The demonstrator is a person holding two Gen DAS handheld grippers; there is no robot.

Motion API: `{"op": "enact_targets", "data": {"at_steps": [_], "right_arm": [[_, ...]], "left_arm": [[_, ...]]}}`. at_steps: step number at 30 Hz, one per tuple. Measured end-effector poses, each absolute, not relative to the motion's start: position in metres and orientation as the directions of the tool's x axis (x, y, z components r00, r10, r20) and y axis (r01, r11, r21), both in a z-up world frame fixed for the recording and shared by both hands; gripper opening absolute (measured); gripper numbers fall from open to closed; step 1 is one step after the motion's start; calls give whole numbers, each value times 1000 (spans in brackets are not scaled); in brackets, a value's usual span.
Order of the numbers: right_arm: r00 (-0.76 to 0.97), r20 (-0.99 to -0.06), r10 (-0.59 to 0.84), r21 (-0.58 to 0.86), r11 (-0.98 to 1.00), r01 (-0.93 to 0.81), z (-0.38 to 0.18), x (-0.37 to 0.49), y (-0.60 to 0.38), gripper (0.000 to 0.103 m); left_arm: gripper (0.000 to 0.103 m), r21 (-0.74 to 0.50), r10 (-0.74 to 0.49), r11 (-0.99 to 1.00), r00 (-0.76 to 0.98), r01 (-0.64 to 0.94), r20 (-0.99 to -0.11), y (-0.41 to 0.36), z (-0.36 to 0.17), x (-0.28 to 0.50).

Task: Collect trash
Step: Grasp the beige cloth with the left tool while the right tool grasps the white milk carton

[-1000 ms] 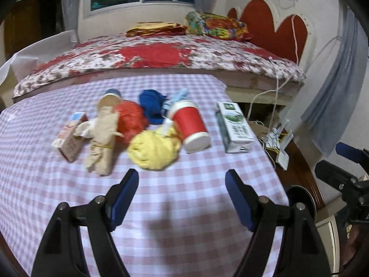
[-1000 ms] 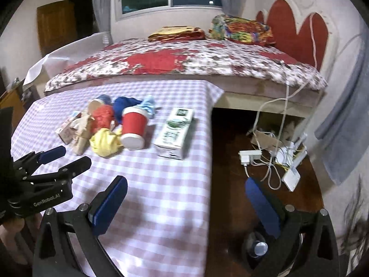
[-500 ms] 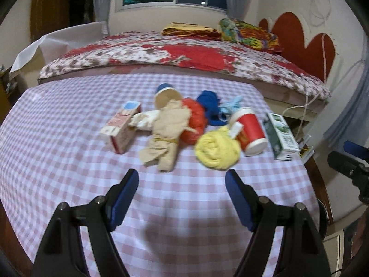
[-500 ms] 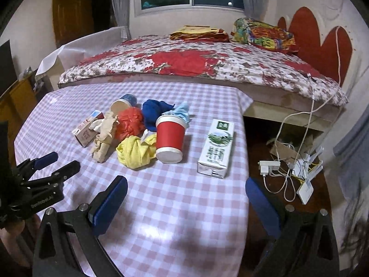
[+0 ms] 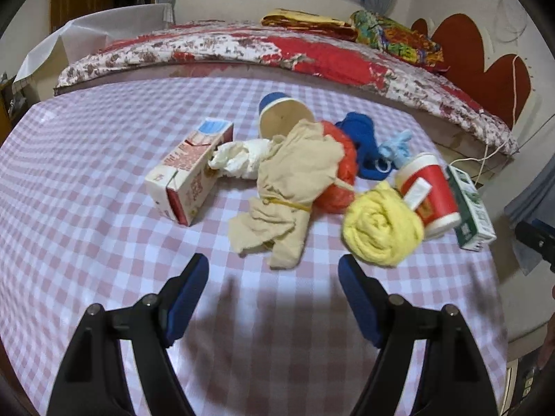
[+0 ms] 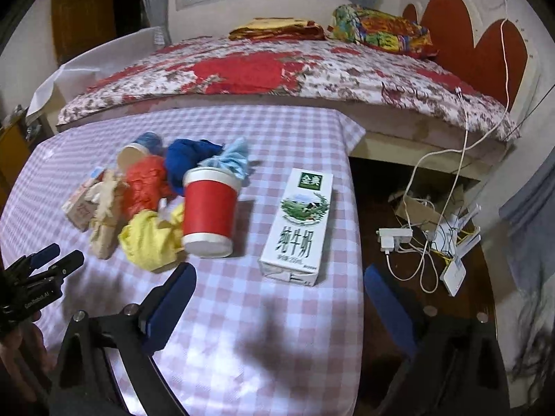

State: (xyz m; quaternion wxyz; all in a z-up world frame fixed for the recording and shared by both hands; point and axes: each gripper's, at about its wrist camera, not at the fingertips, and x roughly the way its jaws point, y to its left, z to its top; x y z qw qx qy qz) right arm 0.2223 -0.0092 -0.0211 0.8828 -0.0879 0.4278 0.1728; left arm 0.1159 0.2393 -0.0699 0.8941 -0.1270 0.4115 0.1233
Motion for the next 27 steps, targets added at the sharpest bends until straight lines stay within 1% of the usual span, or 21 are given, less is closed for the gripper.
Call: {"op": "enact_targets", "data": {"at_steps": [8, 15, 19, 20, 22, 23, 24, 25, 27], "right_arm": [[536, -818, 210, 7, 935, -356, -50, 261, -8, 97], [504, -840, 202, 12, 935, -355, -72, 285, 1, 94], [491, -847, 203, 22, 937, -350, -81, 294, 2, 91], [488, -849, 204, 25, 937, -348, -83, 295, 2, 89], [478, -853, 207, 33, 937, -348, -87, 298, 2, 81], [470, -856, 215, 44, 936, -349, -89, 299, 1, 74], [467, -856, 223, 53, 936, -349, -90, 300, 0, 68], [468, -855, 225, 56, 936, -347, -89, 299, 0, 64], [479, -851, 217, 47, 938, -343, -88, 298, -1, 63]], "left_arm": [[78, -96, 124, 946, 619, -309, -775, 240, -81, 150], [76, -88, 125, 944, 595, -317, -794, 247, -95, 169], [71, -84, 123, 946, 584, -314, -802, 249, -101, 177], [70, -82, 125, 945, 581, -316, -804, 249, -102, 178], [64, -88, 117, 945, 580, -314, -806, 250, -104, 180], [61, -96, 104, 948, 579, -305, -809, 251, -106, 181], [56, -85, 111, 950, 580, -301, -807, 250, -105, 181], [47, -77, 115, 952, 578, -297, -808, 248, -105, 182], [37, -86, 107, 952, 582, -294, -806, 249, -104, 182]]}}
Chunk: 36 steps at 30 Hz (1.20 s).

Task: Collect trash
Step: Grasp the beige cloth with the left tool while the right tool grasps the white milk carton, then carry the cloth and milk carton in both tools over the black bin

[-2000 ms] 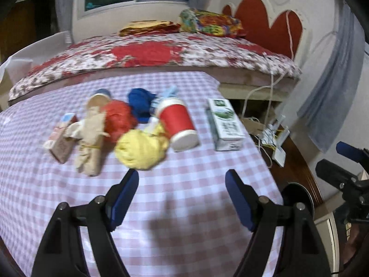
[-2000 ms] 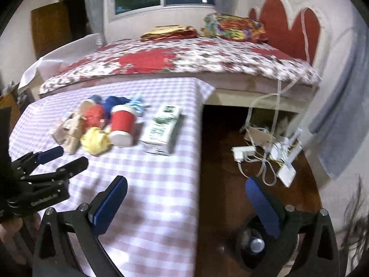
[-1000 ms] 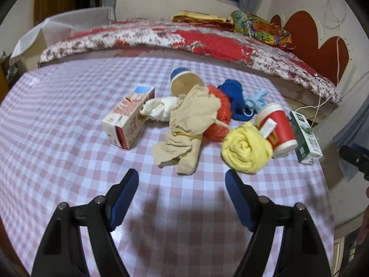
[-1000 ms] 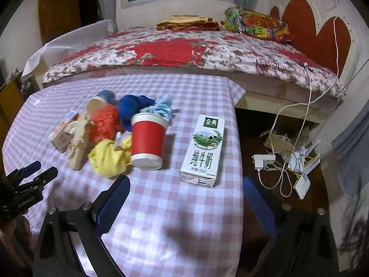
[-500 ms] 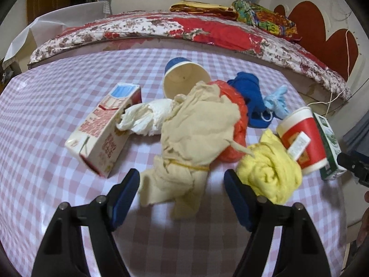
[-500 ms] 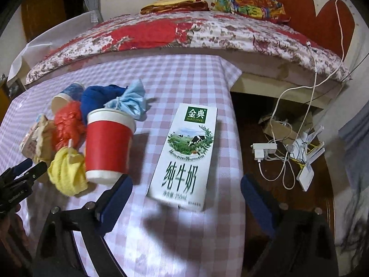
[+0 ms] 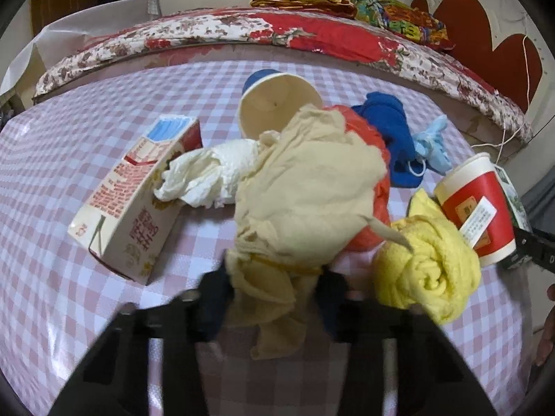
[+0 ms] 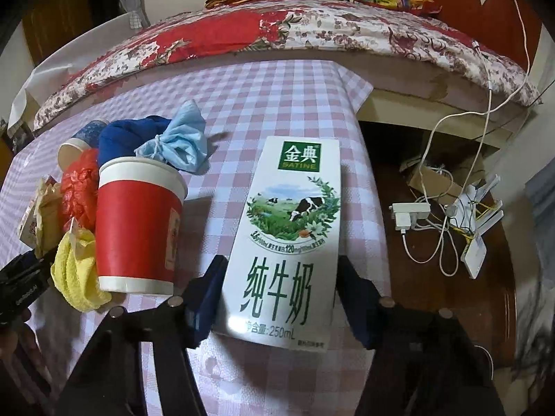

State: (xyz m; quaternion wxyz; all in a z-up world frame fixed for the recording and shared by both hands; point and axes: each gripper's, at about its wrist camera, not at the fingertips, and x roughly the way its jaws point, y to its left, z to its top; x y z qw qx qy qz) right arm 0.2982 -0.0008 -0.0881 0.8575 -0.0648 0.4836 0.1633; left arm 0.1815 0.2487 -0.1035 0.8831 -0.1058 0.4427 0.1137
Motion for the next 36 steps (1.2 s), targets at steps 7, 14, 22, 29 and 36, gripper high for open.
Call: {"op": "enact_targets", "data": {"at_steps": [7, 14, 22, 29, 36], "right_arm": [[512, -826, 234, 61, 941, -333, -72, 286, -13, 59], [538, -803, 255, 53, 930, -363, -55, 264, -19, 58], [570, -769, 288, 73, 926, -370, -32, 237, -38, 57], [594, -757, 273, 62, 935, -350, -22, 220, -70, 57], [614, -755, 231, 46, 952, -302, -20, 199, -115, 57]], "left_arm": [[30, -109, 94, 954, 623, -280, -776, 246, -88, 169], [29, -112, 97, 955, 648, -273, -755, 239, -70, 153], [29, -104, 97, 961, 665, -255, -740, 224, -53, 135], [29, -93, 67, 974, 660, -205, -748, 194, -53, 129], [29, -87, 17, 989, 664, -123, -747, 152, -48, 130]]}}
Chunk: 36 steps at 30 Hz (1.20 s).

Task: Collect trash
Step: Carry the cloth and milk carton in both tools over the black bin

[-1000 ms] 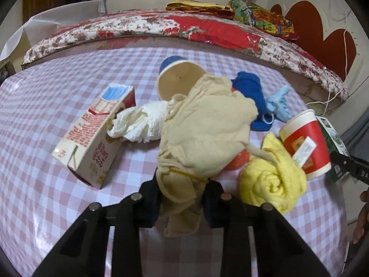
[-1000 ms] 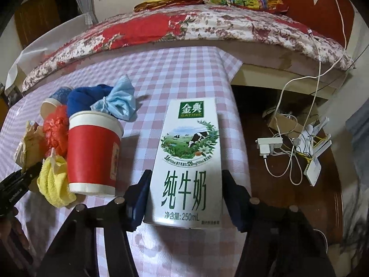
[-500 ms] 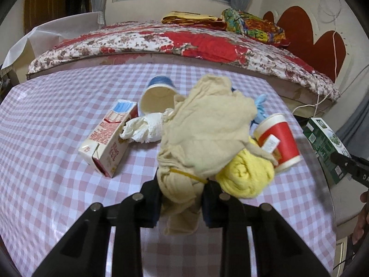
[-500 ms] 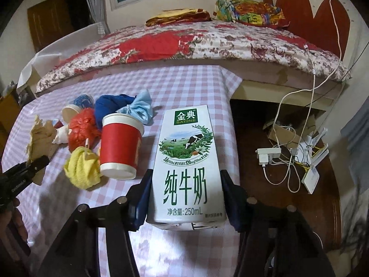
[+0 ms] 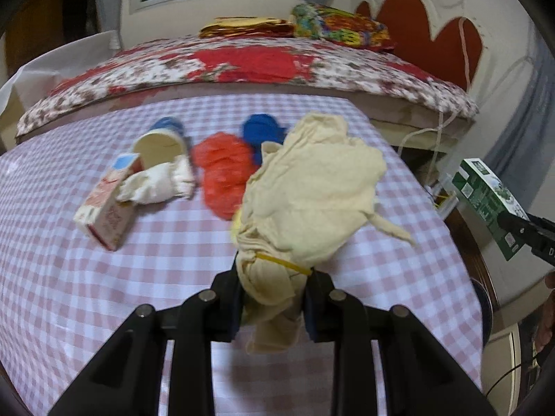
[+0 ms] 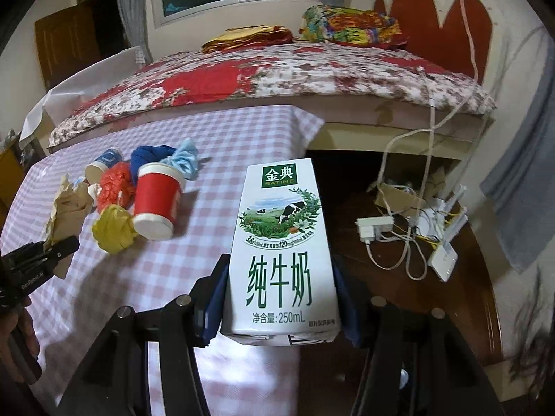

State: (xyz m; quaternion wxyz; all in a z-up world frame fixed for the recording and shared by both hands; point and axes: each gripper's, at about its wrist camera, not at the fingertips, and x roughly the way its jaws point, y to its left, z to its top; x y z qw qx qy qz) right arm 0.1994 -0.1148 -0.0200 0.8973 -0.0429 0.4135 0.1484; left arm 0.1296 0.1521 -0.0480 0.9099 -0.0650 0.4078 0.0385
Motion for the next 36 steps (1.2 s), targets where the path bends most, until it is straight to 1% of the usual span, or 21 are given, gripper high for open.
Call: {"op": "enact_targets", "data": {"at_steps": [14, 26, 36], "right_arm": [[641, -754, 143, 45, 985, -167, -21, 160, -218, 57], [614, -786, 66, 53, 998, -39, -42, 121, -309, 57], [575, -818, 14, 48, 998, 43, -68, 93, -368, 57]], "left_arm": [[29, -85, -139, 990, 641, 114, -755, 34, -39, 144], [29, -87, -257, 947, 563, 311, -786, -79, -42, 142], [29, -72, -298, 903, 498, 423, -814, -150, -49, 129]]}}
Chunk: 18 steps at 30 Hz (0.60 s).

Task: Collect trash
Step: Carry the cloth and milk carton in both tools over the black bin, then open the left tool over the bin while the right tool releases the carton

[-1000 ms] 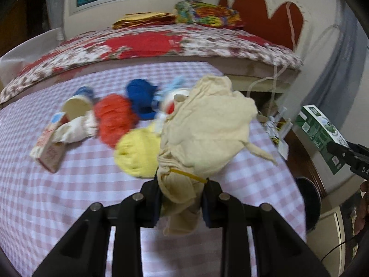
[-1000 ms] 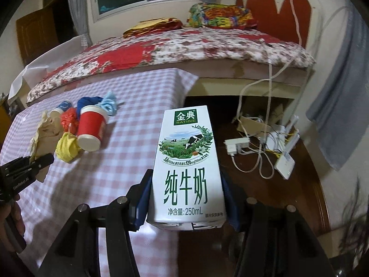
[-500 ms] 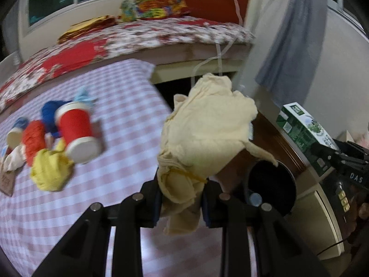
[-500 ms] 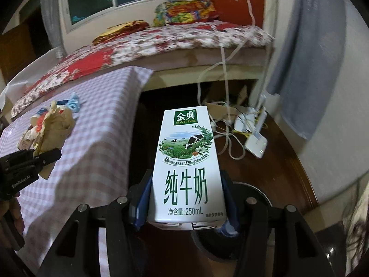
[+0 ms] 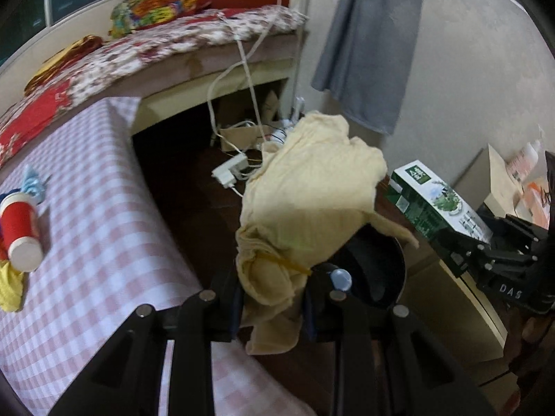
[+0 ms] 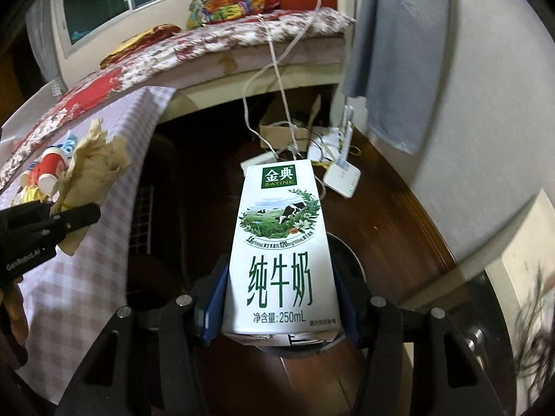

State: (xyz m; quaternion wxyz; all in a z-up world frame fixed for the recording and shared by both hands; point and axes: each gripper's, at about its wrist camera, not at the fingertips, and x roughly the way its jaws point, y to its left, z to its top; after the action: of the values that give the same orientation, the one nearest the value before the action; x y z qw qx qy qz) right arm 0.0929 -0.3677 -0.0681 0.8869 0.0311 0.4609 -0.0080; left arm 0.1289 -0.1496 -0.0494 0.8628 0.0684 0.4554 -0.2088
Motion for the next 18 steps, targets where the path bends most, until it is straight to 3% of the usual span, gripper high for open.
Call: {"op": "enact_targets", "data": {"at_steps": [18], "right_arm": [[460, -887, 34, 51, 998, 24, -143, 81, -412, 57]], "left_arm": [[29, -111, -243, 849, 196, 516, -950, -237, -147, 147]]}}
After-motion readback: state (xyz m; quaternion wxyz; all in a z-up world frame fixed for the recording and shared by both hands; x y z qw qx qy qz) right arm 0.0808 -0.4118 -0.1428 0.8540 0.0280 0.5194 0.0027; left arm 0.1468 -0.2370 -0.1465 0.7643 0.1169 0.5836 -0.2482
